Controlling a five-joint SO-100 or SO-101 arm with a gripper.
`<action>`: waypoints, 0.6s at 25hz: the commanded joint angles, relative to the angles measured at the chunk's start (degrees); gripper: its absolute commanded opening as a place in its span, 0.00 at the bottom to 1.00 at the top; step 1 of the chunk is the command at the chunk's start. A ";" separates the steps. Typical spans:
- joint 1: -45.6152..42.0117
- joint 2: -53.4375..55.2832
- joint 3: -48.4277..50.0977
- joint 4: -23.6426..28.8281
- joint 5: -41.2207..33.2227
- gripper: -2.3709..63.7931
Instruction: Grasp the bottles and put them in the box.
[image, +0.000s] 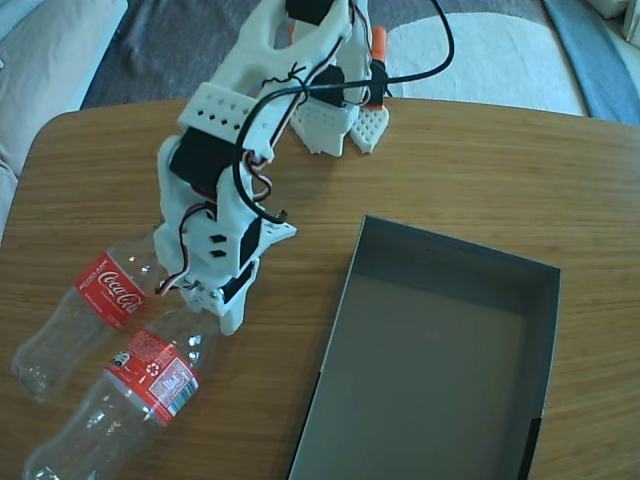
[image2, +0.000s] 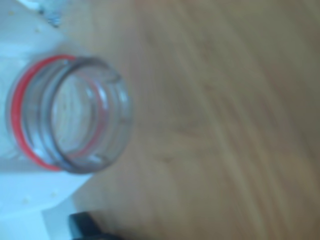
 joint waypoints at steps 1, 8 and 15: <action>-0.35 6.50 -3.78 1.85 -0.09 0.03; -0.44 14.41 -3.87 5.27 5.62 0.03; -5.01 18.54 -9.67 12.48 14.77 0.03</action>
